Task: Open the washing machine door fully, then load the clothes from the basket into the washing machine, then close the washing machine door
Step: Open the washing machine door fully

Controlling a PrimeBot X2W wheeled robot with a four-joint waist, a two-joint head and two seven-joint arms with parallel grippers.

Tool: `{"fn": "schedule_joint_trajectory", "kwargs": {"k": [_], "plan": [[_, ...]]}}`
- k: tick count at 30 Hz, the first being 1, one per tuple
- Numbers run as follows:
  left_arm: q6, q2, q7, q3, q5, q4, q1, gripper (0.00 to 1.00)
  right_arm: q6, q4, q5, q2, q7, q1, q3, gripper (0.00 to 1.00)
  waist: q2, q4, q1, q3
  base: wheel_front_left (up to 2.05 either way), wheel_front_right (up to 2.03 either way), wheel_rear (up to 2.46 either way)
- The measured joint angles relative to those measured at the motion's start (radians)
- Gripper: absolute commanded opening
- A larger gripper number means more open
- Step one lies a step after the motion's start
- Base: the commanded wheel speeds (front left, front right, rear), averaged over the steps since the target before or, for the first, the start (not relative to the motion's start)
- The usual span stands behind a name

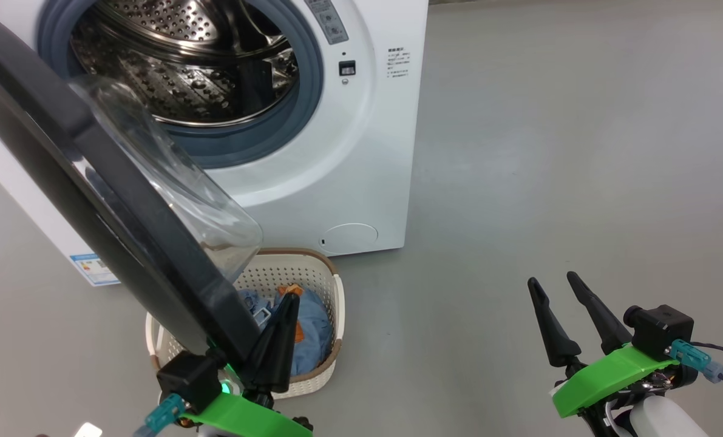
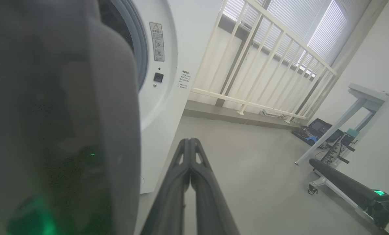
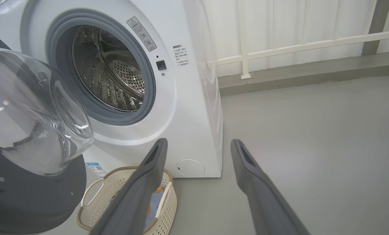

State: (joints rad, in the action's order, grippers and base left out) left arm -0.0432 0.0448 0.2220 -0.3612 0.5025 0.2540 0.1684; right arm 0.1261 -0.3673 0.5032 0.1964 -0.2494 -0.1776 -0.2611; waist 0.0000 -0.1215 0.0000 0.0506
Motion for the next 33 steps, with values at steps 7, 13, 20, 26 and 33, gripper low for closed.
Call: {"fn": "schedule_joint_trajectory", "kwargs": {"k": [7, 13, 20, 26, 33], "plan": [[0.0, -0.007, 0.008, 0.001, 0.008, 0.006, -0.001, 0.0, 0.0, -0.001, 0.0, 0.0, 0.0, 0.0, 0.002, 1.0, 0.0, 0.027, 0.0, -0.001, 0.0, 0.0, 0.0], [0.0, -0.009, 0.008, -0.001, 0.008, -0.005, -0.012, 0.0, 0.0, -0.003, 0.0, -0.001, 0.0, 0.0, 0.009, 1.0, 0.0, 0.069, 0.0, 0.0, 0.0, 0.0, 0.0], [0.008, 0.004, 0.008, 0.006, 0.011, -0.027, -0.035, 0.0, 0.0, -0.006, 0.0, -0.006, 0.0, 0.0, 0.013, 1.0, 0.0, 0.136, 0.0, 0.0, 0.0, 0.0, 0.0], [0.018, 0.025, 0.008, 0.012, 0.015, -0.057, -0.068, 0.0, 0.0, -0.009, 0.0, -0.007, 0.0, 0.0, 0.022, 1.0, 0.0, 0.181, 0.0, -0.005, 0.0, 0.0, 0.0], [0.039, 0.045, 0.005, 0.036, 0.025, -0.075, -0.097, 0.0, 0.0, -0.01, 0.0, -0.008, 0.0, 0.002, 0.032, 1.0, 0.0001, 0.236, 0.0, -0.014, 0.0, 0.0, 0.0]]}}
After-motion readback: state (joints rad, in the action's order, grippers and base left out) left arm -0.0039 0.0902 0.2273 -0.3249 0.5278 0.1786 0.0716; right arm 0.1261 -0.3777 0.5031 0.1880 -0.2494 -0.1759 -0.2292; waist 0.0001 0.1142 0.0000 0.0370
